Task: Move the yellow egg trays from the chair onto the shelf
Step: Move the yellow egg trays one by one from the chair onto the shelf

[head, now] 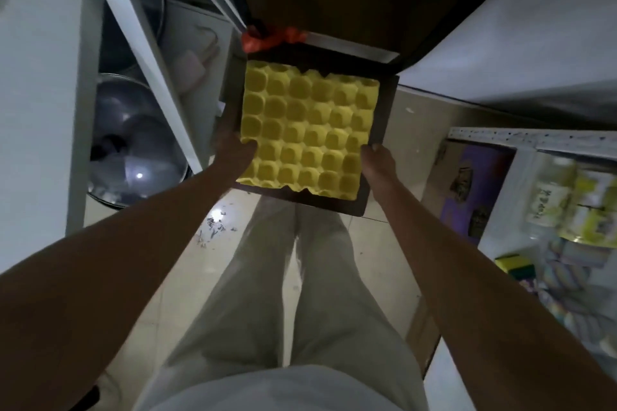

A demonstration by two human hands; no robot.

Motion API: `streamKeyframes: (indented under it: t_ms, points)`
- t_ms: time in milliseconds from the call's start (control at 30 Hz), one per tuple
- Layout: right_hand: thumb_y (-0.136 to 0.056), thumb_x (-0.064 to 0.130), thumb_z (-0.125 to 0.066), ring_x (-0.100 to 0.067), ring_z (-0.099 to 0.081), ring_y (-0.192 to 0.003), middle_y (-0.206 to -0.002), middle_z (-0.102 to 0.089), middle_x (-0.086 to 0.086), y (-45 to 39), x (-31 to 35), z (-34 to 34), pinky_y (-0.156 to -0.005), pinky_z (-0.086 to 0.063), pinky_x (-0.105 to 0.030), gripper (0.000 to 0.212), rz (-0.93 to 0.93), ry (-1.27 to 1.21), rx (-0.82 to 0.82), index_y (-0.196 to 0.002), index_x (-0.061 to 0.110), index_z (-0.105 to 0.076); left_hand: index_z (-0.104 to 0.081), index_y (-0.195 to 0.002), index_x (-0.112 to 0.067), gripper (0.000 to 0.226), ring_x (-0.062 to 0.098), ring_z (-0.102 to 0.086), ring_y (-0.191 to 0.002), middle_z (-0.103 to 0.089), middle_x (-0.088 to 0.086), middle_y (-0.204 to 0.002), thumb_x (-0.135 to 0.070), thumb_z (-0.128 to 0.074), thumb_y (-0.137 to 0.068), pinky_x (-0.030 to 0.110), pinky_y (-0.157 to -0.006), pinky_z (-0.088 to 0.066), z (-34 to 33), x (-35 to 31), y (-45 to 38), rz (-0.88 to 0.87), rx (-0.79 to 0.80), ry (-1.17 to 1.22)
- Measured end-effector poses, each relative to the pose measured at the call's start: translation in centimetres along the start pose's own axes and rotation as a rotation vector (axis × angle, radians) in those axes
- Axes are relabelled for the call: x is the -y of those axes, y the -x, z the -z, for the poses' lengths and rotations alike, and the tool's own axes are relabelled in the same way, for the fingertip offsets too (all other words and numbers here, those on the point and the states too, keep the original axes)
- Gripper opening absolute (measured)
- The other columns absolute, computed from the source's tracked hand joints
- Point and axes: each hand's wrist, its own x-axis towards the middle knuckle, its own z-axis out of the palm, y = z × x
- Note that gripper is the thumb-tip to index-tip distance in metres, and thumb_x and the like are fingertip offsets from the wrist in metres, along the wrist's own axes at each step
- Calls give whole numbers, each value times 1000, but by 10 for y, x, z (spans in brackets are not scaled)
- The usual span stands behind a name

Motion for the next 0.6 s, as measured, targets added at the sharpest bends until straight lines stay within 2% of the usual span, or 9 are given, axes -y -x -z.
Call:
streamKeyframes:
  t_ms: [67,167,300,367,467,533,600]
  points:
    - [-98,29,-48,-35,-65,-103,-111,-68,-19,-12,-2,-8,-87,-51,-41,39,-36,-59,-41,-117,2,-67,-39,-155,-16,65,36,-62,-124,-62,17,-139,-1,-53,-93,51,-107,-51,-3,-1,-8,39,11,79]
    - [-97,30,-48,-29,-62,-92,-100,-66,-14,-25,-5,-19,-81,-49,-38,40,-74,-147,-66,-113,0,-71,-51,-145,-10,54,41,-63,-119,-65,19,-132,-9,-54,-92,55,-104,-52,-6,2,-15,112,-10,98]
    - [-96,25,-48,-25,-58,-84,-84,-62,-7,-29,-7,-27,-75,-44,-34,27,-96,-163,-127,-86,10,-67,-55,-139,-6,48,41,-64,-114,-64,20,-129,-13,-50,-92,52,-100,-54,-10,5,-20,98,-100,14]
    - [-96,23,-48,-26,-59,-82,-83,-64,-6,-27,-10,-30,-72,-41,-31,26,-76,-150,-172,-82,13,-67,-61,-135,-6,46,40,-63,-112,-66,18,-123,-14,-48,-91,47,-96,-54,-13,13,-25,78,-161,-19]
    - [-96,23,-47,-26,-60,-86,-93,-69,-10,-25,-10,-29,-73,-39,-28,31,-47,-118,-222,-96,9,-75,-67,-126,-6,40,37,-63,-106,-65,15,-108,-13,-44,-94,35,-82,-45,-15,16,-29,103,-233,-60]
    - [-97,24,-47,-27,-62,-91,-103,-72,-12,-25,-11,-29,-75,-39,-28,36,-44,-98,-228,-109,7,-76,-65,-127,-6,41,37,-63,-108,-67,20,-118,-15,-39,-98,34,-81,-41,-17,19,-34,114,-280,-55]
    - [-98,25,-47,-29,-64,-96,-106,-73,-13,-27,-13,-26,-76,-39,-28,36,-52,-97,-216,-111,7,-75,-64,-128,-3,41,39,-64,-111,-67,21,-123,-18,-37,-102,33,-80,-41,-17,21,-38,143,-330,-40]
